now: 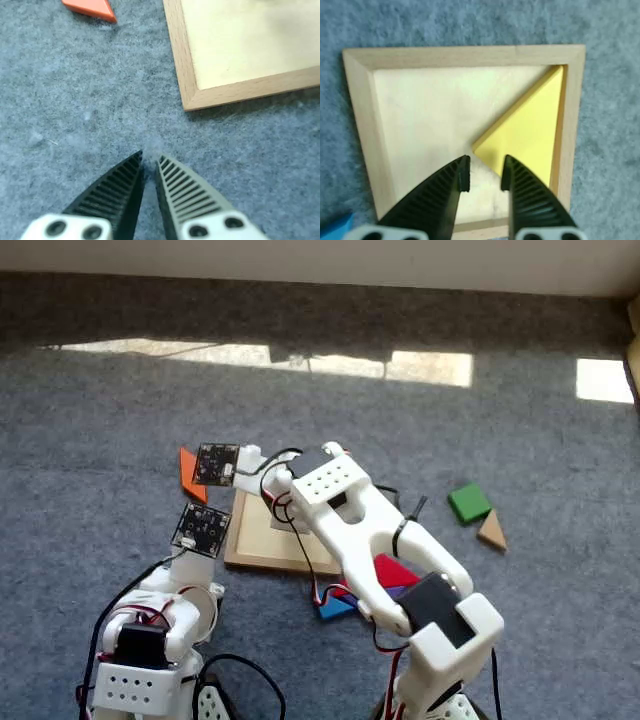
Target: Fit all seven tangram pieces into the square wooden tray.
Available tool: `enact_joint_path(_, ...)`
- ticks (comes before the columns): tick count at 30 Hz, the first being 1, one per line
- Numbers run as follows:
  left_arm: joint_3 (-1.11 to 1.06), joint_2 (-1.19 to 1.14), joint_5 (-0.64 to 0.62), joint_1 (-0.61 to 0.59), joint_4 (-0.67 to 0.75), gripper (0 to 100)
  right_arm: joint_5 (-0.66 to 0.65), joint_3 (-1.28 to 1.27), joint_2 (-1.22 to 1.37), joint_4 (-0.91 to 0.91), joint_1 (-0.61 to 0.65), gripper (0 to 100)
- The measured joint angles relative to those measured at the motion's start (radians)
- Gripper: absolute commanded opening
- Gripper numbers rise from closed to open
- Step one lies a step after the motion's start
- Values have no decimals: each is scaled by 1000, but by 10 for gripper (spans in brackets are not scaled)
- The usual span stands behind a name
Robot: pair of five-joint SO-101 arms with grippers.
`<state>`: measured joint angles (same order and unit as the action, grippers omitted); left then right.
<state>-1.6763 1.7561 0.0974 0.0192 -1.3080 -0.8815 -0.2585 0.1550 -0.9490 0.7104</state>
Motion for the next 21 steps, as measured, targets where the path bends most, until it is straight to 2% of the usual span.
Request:
enact_joint_path(8,0,0,0,0,0,6,393,-15,-198,-144,-14,4)
enact_joint_path(15,0,0,0,0,0,6,792,-26,-282,-307,-164,4)
enact_joint_path(17,0,0,0,0,0,6,844,-26,-287,-362,-198,4)
enact_joint_path(21,0,0,0,0,0,6,868,-26,-287,-508,-215,8)
